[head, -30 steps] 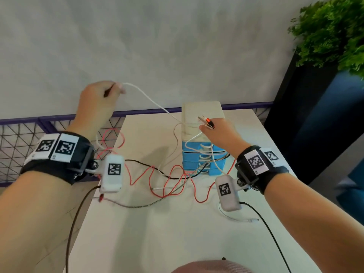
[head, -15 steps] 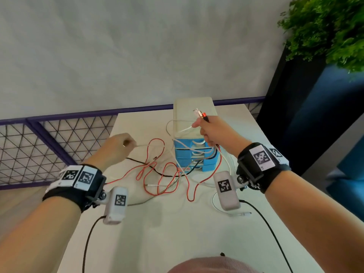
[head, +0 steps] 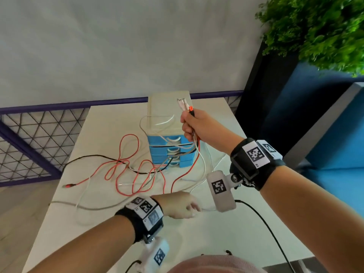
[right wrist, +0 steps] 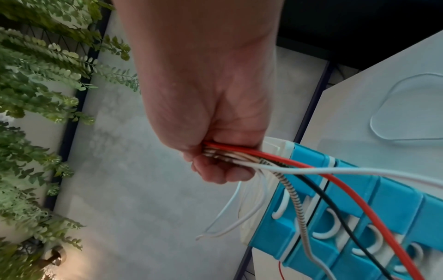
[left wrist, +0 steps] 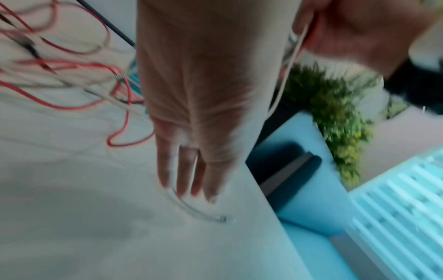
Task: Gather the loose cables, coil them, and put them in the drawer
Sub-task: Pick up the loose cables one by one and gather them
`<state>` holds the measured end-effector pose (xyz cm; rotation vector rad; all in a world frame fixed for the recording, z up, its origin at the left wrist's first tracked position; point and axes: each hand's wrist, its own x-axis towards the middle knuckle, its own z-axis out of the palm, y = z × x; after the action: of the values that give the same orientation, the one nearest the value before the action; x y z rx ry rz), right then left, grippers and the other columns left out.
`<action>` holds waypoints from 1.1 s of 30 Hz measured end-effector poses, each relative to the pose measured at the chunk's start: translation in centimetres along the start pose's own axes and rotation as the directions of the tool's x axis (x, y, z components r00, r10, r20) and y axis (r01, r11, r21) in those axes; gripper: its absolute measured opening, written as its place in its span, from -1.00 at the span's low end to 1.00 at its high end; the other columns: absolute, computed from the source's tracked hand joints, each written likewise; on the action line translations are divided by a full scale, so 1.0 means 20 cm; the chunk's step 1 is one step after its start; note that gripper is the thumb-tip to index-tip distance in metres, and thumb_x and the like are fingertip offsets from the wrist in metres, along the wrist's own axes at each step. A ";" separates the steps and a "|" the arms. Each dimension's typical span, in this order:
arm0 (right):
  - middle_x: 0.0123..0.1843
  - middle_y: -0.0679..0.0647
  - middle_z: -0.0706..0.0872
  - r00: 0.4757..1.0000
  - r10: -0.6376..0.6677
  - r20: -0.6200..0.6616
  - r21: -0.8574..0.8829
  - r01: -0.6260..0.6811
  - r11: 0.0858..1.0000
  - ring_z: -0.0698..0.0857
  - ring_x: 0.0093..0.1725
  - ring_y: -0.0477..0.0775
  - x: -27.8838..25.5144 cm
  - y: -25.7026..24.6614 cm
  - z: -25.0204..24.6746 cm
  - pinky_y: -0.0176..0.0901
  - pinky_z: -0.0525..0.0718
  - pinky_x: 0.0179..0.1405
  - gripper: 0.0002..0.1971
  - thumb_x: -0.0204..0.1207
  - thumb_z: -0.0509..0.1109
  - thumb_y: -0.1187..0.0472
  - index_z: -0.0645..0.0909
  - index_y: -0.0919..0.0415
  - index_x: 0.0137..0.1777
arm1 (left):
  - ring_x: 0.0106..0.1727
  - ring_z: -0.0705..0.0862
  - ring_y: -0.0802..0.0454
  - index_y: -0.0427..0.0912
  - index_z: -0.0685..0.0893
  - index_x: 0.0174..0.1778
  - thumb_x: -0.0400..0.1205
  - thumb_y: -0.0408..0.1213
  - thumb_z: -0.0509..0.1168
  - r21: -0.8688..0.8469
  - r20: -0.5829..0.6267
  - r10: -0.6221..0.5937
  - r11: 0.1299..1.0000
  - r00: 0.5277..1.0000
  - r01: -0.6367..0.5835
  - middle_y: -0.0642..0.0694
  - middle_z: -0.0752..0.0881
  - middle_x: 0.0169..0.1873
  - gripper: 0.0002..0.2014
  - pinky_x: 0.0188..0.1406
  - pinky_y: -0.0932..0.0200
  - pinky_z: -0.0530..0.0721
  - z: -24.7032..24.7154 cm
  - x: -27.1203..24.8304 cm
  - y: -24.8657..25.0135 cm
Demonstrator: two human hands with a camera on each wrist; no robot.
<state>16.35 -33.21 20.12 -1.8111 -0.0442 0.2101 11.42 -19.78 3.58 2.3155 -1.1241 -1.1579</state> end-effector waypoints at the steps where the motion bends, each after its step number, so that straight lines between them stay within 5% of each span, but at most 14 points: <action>1: -0.47 0.01 0.42 1.000 0.001 0.006 -0.008 -0.001 1.000 0.48 -0.50 -0.01 -0.01 0.01 -0.01 -0.21 0.56 -0.42 -0.74 0.76 0.05 0.15 0.43 0.18 -0.15 | 0.20 0.64 -0.10 -0.11 0.62 0.26 0.57 -0.24 0.23 0.069 -0.038 0.027 0.997 0.999 -0.025 -0.15 0.65 0.23 -0.67 0.24 0.12 0.58 0.03 0.05 0.02; 6: -0.45 0.03 0.40 0.999 0.004 0.047 -0.034 -0.002 0.999 0.46 -0.51 -0.02 -0.06 0.06 -0.04 -0.21 0.55 -0.42 -0.73 0.77 0.04 0.16 0.40 0.19 -0.16 | 0.28 0.52 -0.28 -0.22 0.50 0.25 0.60 -0.29 0.25 0.457 -0.118 0.093 0.889 0.989 -0.029 -0.25 0.52 0.27 -0.70 0.18 -0.12 0.52 0.12 0.23 0.04; 10: -0.45 0.03 0.39 0.999 0.007 0.035 -0.036 -0.006 0.999 0.45 -0.56 -0.08 -0.08 0.07 -0.12 -0.27 0.56 -0.46 -0.73 0.77 0.05 0.18 0.40 0.20 -0.17 | 0.20 0.54 -0.26 -0.27 0.55 0.05 0.56 -0.50 0.20 0.574 -0.106 0.102 0.819 0.989 -0.023 -0.26 0.59 0.14 -0.83 0.10 -0.10 0.46 0.13 0.23 0.10; 14: -0.44 0.03 0.41 1.000 -0.012 0.003 -0.055 0.012 0.998 0.47 -0.57 -0.11 -0.07 0.08 -0.17 -0.26 0.56 -0.46 -0.74 0.77 0.04 0.17 0.41 0.19 -0.16 | -0.07 0.57 -0.10 -0.06 0.47 -0.12 0.61 -0.43 0.19 0.202 -0.070 0.055 0.979 0.996 -0.040 -0.14 0.69 -0.04 -0.86 -0.09 0.02 0.50 0.05 0.14 0.12; 17: -0.46 0.01 0.41 1.000 -0.019 -0.018 -0.053 0.018 0.998 0.45 -0.58 -0.10 -0.04 0.08 -0.16 -0.24 0.49 -0.49 -0.74 0.77 0.04 0.18 0.42 0.17 -0.16 | -0.08 0.62 -0.02 -0.04 0.46 -0.12 0.65 -0.36 0.17 -0.136 -0.200 0.062 0.987 0.978 -0.090 -0.07 0.72 -0.17 -0.89 0.01 0.02 0.59 -0.08 0.01 0.17; 20: -0.47 -0.02 0.36 0.997 -0.044 -0.059 -0.001 0.044 0.999 0.36 -0.60 -0.09 0.00 0.08 -0.12 -0.28 0.35 -0.57 -0.74 0.76 0.04 0.19 0.42 0.15 -0.18 | -0.28 0.60 0.19 -0.12 0.42 -0.09 0.72 -0.39 0.12 -0.344 -0.427 0.068 0.910 0.902 -0.232 0.07 0.69 -0.31 -0.90 -0.17 0.29 0.58 -0.24 -0.16 0.17; 24: -0.45 0.01 0.43 0.983 -0.070 -0.168 0.112 0.089 0.990 0.43 -0.56 -0.05 0.04 0.07 -0.04 -0.21 0.39 -0.52 -0.74 0.75 0.04 0.20 0.46 0.17 -0.15 | -0.36 0.62 0.13 -0.12 0.37 -0.14 0.76 -0.43 -0.02 -0.513 -0.688 -0.084 0.760 0.721 -0.400 0.10 0.62 -0.43 -0.80 -0.08 0.01 0.62 -0.42 -0.41 0.12; 27: -0.33 0.11 0.69 0.982 -0.057 -0.180 0.281 0.107 0.954 0.75 -0.40 0.02 0.05 0.05 0.06 -0.13 0.67 -0.35 -0.74 0.76 0.05 0.17 0.52 0.22 -0.04 | -0.44 0.58 0.16 -0.10 0.37 -0.13 0.76 -0.43 -0.02 -0.448 -0.831 -0.196 0.790 0.520 -0.419 -0.06 0.56 -0.38 -0.80 -0.15 -0.01 0.64 -0.50 -0.54 0.13; 30: -0.06 0.20 0.82 0.991 -0.091 -0.095 0.449 0.124 0.885 0.83 -0.06 0.13 0.04 0.04 0.21 -0.06 0.77 0.00 -0.71 0.77 0.06 0.12 0.56 0.27 0.11 | -0.48 0.59 0.07 -0.15 0.44 -0.08 0.75 -0.41 0.07 -0.412 -0.885 -0.243 0.807 0.398 -0.423 -0.10 0.62 -0.38 -0.87 -0.29 0.03 0.68 -0.56 -0.61 0.15; 33: -0.29 0.20 0.70 0.988 -0.143 -0.059 0.563 0.151 0.813 0.67 -0.38 0.13 0.03 -0.01 0.37 -0.01 0.71 -0.33 -0.69 0.77 0.09 0.12 0.59 0.31 0.11 | -0.54 0.62 0.04 -0.16 0.51 -0.13 0.72 -0.38 0.16 -0.412 -0.899 -0.284 0.807 0.333 -0.424 -0.10 0.70 -0.39 -0.88 -0.43 0.10 0.69 -0.60 -0.63 0.15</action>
<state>15.80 -26.02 18.49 -1.2028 -0.1012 0.0840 14.58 -12.84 19.45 1.7943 -0.2738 0.1069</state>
